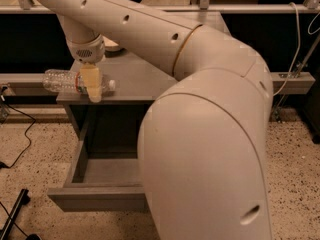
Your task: Place water bottle into top drawer
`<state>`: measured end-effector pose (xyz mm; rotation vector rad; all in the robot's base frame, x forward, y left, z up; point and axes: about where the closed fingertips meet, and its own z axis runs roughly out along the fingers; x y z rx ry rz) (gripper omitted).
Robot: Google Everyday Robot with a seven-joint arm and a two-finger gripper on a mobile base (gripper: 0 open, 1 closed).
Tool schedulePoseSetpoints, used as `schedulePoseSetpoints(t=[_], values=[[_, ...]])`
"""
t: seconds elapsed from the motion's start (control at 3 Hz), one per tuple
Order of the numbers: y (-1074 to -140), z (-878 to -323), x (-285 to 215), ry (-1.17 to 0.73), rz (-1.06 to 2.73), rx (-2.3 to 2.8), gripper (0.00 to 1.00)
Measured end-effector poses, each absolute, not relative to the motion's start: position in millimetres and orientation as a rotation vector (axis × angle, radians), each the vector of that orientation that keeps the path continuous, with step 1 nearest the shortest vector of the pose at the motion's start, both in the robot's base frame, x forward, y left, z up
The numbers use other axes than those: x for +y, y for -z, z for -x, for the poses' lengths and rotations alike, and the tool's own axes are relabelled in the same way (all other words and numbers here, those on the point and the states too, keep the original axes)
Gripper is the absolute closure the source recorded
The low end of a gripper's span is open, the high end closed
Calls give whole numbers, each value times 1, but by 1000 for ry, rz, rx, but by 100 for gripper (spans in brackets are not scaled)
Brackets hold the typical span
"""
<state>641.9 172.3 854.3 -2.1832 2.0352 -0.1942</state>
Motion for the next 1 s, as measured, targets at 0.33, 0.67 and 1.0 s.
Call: schedulePoseSetpoints(t=[0.33, 0.67, 1.0], values=[[-847, -642, 174, 141, 2157, 2061, 36], [-844, -639, 169, 38, 2103, 2088, 60], [-853, -632, 167, -96, 2070, 2054, 83]])
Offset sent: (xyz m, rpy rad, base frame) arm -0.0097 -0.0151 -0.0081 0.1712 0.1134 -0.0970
